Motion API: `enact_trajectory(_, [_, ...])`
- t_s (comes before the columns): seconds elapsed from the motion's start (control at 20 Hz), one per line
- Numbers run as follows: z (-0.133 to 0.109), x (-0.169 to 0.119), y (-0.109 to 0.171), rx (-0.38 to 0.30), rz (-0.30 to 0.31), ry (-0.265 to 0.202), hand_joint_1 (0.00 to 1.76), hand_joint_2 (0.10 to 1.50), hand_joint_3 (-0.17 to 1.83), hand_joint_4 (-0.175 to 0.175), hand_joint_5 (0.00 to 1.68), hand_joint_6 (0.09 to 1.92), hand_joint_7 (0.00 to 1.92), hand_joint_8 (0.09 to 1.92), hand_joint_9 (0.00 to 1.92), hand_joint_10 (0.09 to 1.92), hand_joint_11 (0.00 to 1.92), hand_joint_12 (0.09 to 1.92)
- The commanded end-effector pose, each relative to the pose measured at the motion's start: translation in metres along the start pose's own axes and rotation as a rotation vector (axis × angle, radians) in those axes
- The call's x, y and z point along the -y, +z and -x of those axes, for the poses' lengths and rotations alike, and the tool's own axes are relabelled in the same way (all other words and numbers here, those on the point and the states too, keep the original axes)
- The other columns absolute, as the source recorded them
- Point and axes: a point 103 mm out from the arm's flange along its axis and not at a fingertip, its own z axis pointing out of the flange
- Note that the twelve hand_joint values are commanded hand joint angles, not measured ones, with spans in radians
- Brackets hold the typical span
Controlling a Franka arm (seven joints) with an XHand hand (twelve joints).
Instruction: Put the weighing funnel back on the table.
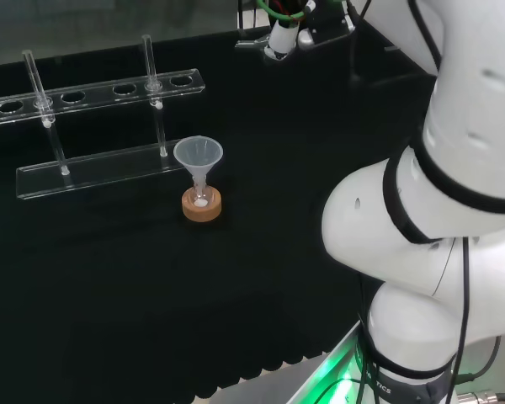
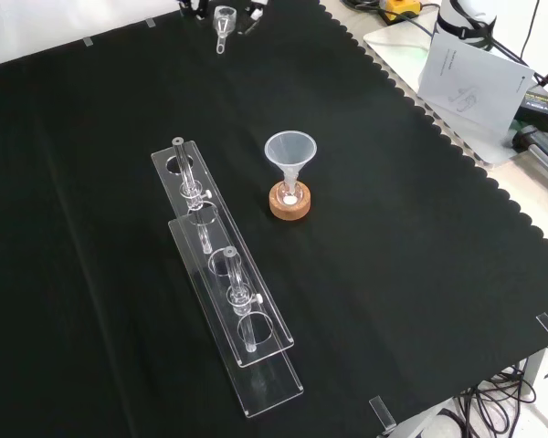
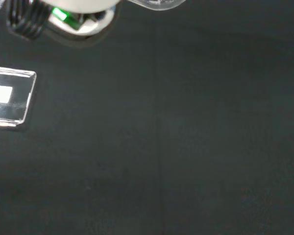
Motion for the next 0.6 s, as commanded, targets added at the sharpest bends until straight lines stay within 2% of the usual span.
enact_trajectory(0.05, [0.028, -0.059, 0.031, -0.003, -0.043, -0.009, 1.11, 0.66, 0.68, 0.175, 1.23, 0.75, 0.64, 0.63, 0.98, 0.31, 0.72, 1.08])
enact_trajectory(0.35, [0.036, -0.096, 0.066, -0.024, -0.089, -0.029, 1.11, 0.66, 0.68, 0.175, 1.23, 0.75, 0.64, 0.63, 0.98, 0.31, 0.72, 1.08])
enact_trajectory(0.6, [0.028, -0.12, 0.098, -0.007, -0.115, -0.065, 1.11, 0.66, 0.67, 0.175, 1.23, 0.75, 0.64, 0.63, 0.98, 0.31, 0.72, 1.08])
